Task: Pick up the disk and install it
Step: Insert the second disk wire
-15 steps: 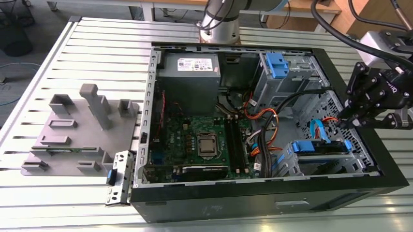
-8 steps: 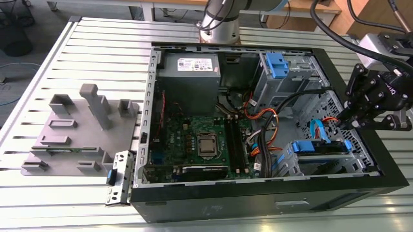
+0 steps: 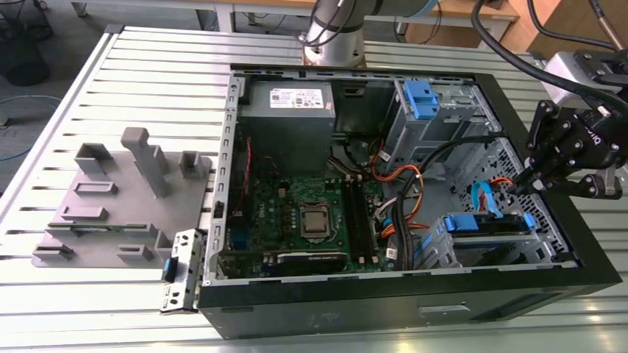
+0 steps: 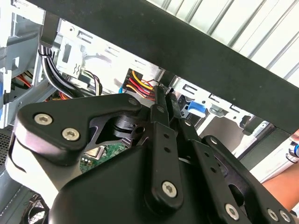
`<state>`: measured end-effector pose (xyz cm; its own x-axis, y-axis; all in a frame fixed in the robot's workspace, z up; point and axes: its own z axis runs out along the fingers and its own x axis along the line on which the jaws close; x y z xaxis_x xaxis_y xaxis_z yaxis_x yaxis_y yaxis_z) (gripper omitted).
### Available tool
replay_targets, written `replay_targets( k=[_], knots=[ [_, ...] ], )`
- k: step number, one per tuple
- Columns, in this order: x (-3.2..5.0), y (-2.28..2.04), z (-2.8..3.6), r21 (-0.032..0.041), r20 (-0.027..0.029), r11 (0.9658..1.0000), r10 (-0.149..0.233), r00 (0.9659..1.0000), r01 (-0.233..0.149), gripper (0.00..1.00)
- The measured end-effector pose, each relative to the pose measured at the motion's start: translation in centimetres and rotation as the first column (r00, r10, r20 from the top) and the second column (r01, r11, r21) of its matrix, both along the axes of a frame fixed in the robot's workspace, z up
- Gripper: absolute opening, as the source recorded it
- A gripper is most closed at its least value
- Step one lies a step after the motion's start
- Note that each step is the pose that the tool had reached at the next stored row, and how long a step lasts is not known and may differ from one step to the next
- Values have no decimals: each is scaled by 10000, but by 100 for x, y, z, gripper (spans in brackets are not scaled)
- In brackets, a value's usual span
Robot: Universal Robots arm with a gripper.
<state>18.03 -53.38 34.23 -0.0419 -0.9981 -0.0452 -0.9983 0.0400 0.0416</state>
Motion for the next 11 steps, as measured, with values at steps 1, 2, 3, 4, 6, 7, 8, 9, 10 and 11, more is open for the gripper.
replay_targets(
  k=[1, 2, 3, 4, 6, 7, 8, 9, 10, 11],
  knots=[
    [0, 0, 0, 0, 0, 10000, 0, 10000, 0, 16],
    [0, 0, -1, 0, 0, 10000, 0, 10000, 0, 16],
    [0, 0, -1, 0, 0, 10000, 0, 10000, 0, 16],
    [0, 0, -2, 0, 0, 10000, 0, 10000, 0, 16],
    [0, 0, -2, 0, 0, 10000, 0, 10000, 0, 16],
    [0, 0, -2, 0, 0, 10000, 0, 10000, 0, 16],
    [0, 0, -9, 0, 0, 10000, 0, 10000, 0, 16],
    [0, 0, -9, 0, 0, 10000, 0, 10000, 0, 16],
    [0, 0, -17, 0, 0, 10000, 0, 10000, 0, 16],
    [0, 0, -26, 0, 0, 10000, 0, 10000, 0, 16]
  ],
)
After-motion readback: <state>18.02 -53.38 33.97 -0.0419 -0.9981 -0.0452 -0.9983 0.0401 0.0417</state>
